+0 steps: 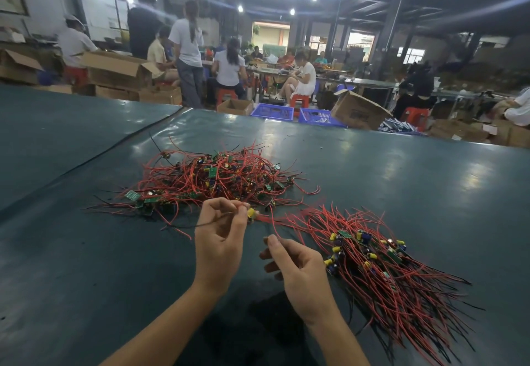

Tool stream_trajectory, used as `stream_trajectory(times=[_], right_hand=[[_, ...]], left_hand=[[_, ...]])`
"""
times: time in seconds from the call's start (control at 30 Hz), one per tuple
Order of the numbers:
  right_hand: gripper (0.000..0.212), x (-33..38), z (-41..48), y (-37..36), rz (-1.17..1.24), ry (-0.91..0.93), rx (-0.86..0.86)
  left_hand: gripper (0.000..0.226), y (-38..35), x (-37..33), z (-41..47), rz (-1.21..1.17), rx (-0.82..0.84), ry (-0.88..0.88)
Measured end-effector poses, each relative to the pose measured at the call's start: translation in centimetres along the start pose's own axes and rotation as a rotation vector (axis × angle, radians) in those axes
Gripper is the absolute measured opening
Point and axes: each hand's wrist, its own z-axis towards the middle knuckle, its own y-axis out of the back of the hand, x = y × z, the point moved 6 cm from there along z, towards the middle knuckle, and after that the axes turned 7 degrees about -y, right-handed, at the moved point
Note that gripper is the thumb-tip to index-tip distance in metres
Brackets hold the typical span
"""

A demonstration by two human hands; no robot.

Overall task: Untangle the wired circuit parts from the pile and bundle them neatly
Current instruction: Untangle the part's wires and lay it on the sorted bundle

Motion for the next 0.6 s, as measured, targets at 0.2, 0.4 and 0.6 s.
stream_trajectory(times=[0.2, 0.4, 0.6], right_hand=[[0.029, -0.5, 0.3, 0.9, -0.023, -0.025, -0.149], [0.029, -0.2, 0.3, 1.7, -0.025, 0.015, -0.231], [0.027, -0.5, 0.5, 2.4, 0.012, 0.028, -0.305]], left_hand=[[0.012, -1.6, 1.5, -1.6, 0.081, 0.239, 0.087], [0.01, -1.6, 1.9, -1.5, 0.071, 0.207, 0.187], [0.022, -1.5, 3.2, -2.2, -0.2, 0.058, 0.594]])
